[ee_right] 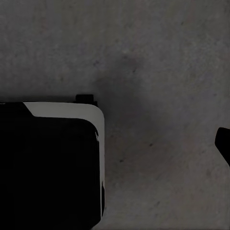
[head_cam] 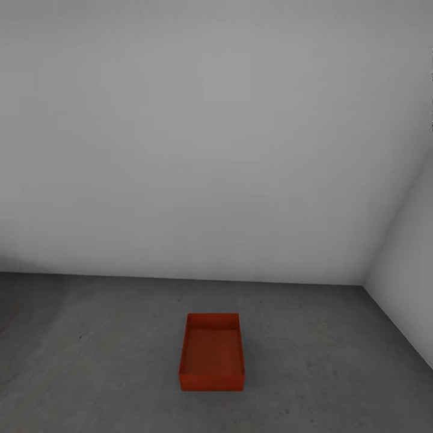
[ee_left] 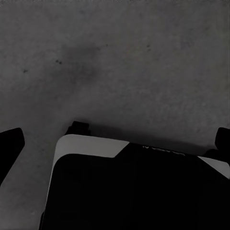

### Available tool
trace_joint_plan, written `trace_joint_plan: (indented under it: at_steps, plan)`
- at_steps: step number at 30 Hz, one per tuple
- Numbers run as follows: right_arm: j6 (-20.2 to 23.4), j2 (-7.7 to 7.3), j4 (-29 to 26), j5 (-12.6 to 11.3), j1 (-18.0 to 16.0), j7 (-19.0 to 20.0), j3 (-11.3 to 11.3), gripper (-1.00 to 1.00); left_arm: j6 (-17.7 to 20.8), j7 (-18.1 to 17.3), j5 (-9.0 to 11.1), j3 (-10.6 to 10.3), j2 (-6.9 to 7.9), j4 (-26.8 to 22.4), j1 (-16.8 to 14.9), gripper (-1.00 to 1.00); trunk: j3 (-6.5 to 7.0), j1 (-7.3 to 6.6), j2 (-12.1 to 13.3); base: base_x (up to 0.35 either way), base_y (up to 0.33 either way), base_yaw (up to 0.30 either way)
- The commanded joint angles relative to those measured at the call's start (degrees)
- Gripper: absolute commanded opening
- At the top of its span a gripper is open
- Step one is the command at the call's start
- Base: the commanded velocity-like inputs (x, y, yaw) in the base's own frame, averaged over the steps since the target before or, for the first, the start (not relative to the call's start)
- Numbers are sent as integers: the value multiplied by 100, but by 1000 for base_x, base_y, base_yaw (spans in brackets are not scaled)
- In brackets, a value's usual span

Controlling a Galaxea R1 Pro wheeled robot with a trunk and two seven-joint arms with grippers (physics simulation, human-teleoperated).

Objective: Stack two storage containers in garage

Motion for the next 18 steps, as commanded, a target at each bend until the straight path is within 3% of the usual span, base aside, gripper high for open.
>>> trace_joint_plan:
  at_steps: [1, 18]
  plan:
    - [-33, 2, 18, -58, -6, -3, 48, 100, 18, 16, 26, 31, 0, 1, -5, 100, -3, 4, -12, 0, 0, 0]
    - [22, 13, 18, -58, 81, -3, 46, 100, 44, 16, 29, 28, 1, 6, 33, 100, 153, 4, -12, 0, 0, 0]
